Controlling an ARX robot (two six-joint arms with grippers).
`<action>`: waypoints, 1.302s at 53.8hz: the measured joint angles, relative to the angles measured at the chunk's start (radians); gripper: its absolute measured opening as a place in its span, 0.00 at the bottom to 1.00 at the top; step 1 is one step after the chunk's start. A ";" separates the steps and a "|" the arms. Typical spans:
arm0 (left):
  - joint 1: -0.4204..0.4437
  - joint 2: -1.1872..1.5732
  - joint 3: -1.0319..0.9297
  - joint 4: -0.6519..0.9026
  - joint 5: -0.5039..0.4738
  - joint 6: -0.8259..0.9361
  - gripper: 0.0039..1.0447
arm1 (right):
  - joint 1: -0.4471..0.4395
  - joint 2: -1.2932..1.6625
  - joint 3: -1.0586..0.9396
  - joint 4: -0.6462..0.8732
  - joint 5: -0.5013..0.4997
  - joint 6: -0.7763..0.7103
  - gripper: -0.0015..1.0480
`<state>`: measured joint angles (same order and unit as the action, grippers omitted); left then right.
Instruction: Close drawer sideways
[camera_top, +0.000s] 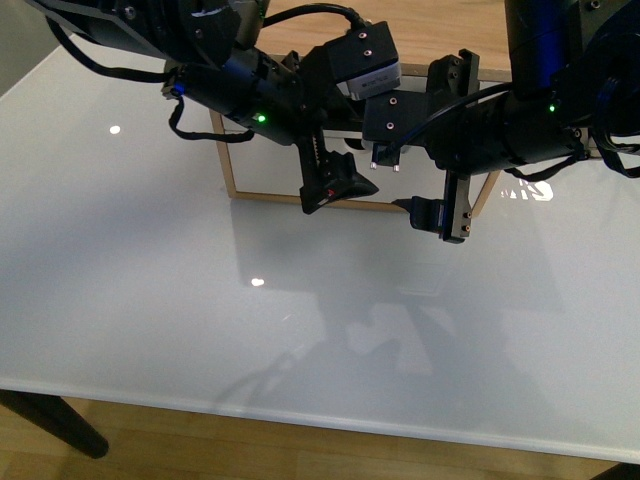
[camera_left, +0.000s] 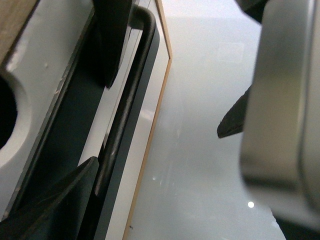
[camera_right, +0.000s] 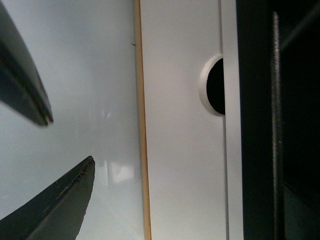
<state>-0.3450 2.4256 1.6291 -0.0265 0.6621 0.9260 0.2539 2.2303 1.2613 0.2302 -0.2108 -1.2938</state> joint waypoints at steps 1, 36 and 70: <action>0.002 -0.005 -0.007 0.003 0.000 0.000 0.92 | -0.001 -0.003 -0.005 0.003 -0.001 0.003 0.91; 0.259 -0.690 -0.752 0.644 0.024 -0.476 0.92 | -0.142 -0.707 -0.675 0.382 -0.006 0.542 0.91; 0.346 -1.242 -1.368 0.942 -0.665 -0.921 0.05 | -0.254 -1.201 -1.142 0.663 0.211 1.279 0.03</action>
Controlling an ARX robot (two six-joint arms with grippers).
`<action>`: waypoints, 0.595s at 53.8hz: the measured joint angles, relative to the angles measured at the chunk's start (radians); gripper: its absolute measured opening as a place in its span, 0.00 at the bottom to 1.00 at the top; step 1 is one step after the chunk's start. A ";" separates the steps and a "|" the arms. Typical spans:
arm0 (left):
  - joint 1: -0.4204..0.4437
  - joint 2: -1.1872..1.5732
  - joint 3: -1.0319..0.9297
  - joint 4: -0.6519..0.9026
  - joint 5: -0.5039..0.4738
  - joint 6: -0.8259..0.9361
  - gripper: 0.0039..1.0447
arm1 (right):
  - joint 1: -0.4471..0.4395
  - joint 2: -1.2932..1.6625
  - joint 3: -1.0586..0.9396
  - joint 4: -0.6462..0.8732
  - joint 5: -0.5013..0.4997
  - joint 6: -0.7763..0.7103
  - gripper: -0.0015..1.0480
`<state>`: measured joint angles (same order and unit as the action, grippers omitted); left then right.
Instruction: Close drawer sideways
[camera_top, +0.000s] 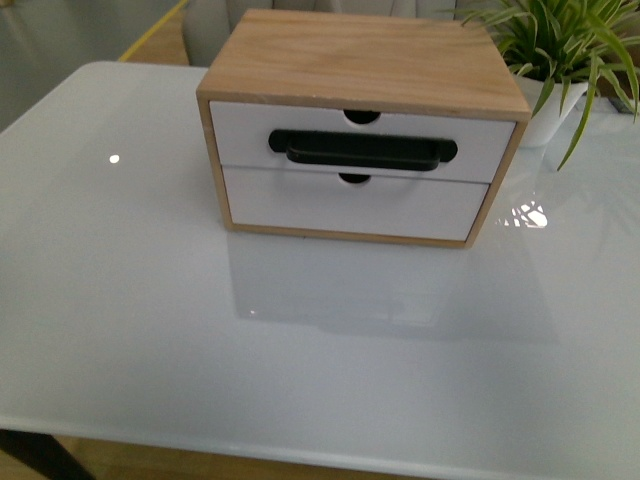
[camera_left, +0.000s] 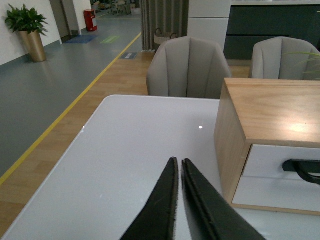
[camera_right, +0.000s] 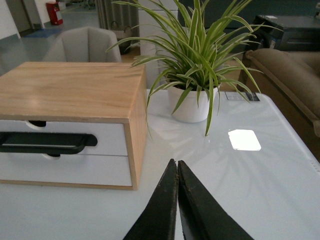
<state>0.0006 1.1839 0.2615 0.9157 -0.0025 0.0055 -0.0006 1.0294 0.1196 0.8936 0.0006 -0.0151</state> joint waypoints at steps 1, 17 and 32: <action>0.000 -0.012 -0.010 0.000 0.001 0.000 0.01 | 0.000 0.000 -0.011 0.015 0.000 -0.002 0.02; 0.000 -0.245 -0.150 -0.098 0.002 -0.003 0.01 | 0.000 -0.235 -0.098 -0.136 0.000 0.004 0.02; 0.000 -0.387 -0.239 -0.159 0.002 -0.003 0.01 | 0.000 -0.447 -0.101 -0.325 -0.001 0.004 0.02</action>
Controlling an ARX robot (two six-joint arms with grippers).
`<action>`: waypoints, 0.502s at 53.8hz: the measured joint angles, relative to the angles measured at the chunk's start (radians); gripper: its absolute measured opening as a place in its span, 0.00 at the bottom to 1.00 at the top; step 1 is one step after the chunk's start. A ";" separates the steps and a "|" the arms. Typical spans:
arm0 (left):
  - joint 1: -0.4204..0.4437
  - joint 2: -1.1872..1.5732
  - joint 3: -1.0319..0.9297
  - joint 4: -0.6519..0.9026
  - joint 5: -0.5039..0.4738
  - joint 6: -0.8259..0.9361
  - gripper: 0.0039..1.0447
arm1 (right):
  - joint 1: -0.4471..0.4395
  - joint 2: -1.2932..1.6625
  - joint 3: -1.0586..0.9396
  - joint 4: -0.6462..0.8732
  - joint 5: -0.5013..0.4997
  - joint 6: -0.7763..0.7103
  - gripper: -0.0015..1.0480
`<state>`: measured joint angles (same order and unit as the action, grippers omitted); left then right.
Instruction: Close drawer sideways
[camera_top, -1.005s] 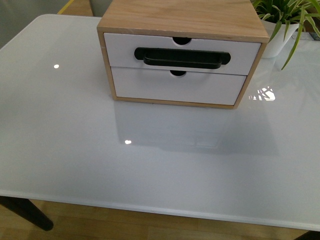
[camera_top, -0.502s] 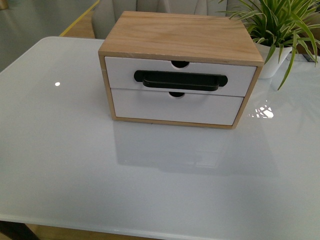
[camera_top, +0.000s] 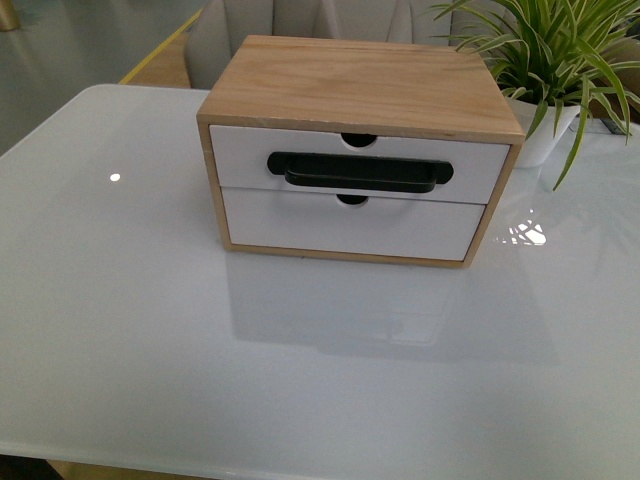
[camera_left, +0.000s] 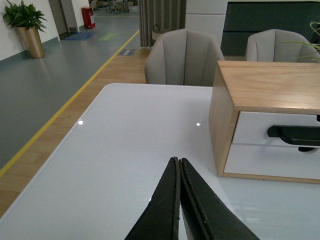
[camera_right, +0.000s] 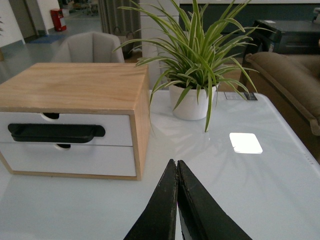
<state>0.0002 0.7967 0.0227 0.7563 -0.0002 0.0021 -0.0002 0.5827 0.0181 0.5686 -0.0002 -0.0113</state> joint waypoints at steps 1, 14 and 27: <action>0.000 -0.016 -0.002 -0.013 0.000 0.000 0.01 | 0.000 -0.012 0.000 -0.012 0.000 0.000 0.02; 0.000 -0.192 -0.006 -0.167 0.000 0.000 0.01 | 0.000 -0.152 0.000 -0.142 0.000 0.000 0.02; 0.000 -0.338 -0.006 -0.302 0.000 0.000 0.01 | 0.000 -0.259 0.000 -0.245 0.000 0.000 0.02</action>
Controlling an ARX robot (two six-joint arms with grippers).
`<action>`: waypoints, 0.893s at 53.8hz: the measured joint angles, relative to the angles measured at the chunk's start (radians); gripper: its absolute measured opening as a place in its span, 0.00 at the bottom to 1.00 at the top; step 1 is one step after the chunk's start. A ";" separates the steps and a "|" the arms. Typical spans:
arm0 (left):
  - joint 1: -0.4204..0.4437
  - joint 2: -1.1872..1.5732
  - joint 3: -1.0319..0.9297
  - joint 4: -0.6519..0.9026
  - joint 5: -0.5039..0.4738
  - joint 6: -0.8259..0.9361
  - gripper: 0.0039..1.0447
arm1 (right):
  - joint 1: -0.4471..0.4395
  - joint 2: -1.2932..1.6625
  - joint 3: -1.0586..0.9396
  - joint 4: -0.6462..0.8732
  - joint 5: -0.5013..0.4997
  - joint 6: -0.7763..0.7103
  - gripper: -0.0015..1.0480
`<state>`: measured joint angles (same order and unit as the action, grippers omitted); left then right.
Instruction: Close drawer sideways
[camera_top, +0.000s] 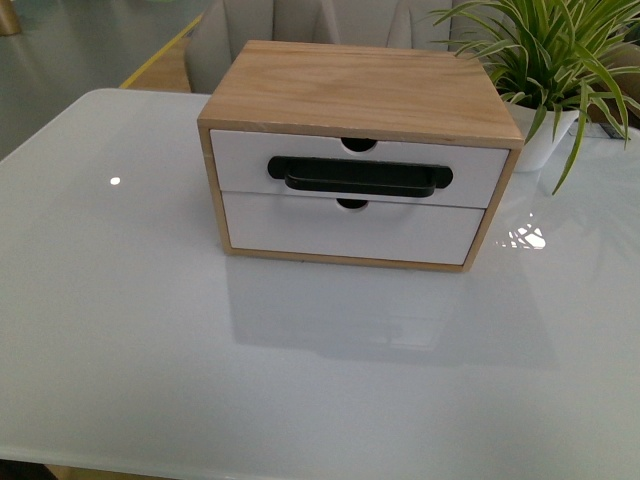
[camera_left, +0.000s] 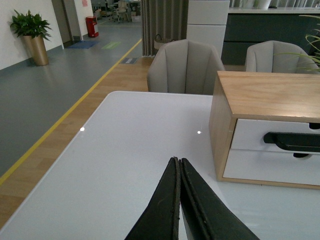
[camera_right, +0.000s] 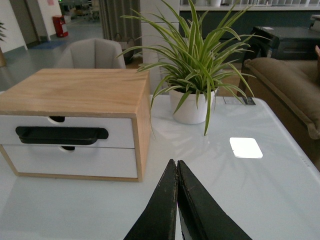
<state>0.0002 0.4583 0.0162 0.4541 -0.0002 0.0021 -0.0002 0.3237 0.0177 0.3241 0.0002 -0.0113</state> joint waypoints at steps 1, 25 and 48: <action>0.000 -0.011 0.000 -0.010 0.000 0.000 0.01 | 0.000 -0.008 0.000 -0.008 0.000 0.000 0.02; 0.000 -0.217 0.000 -0.211 0.000 0.000 0.01 | 0.000 -0.184 0.000 -0.193 0.000 0.000 0.02; 0.000 -0.451 0.000 -0.452 0.000 0.000 0.01 | 0.000 -0.318 0.000 -0.323 0.000 0.000 0.02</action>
<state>0.0002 0.0071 0.0162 0.0021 -0.0002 0.0021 -0.0002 0.0055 0.0177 0.0013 0.0002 -0.0113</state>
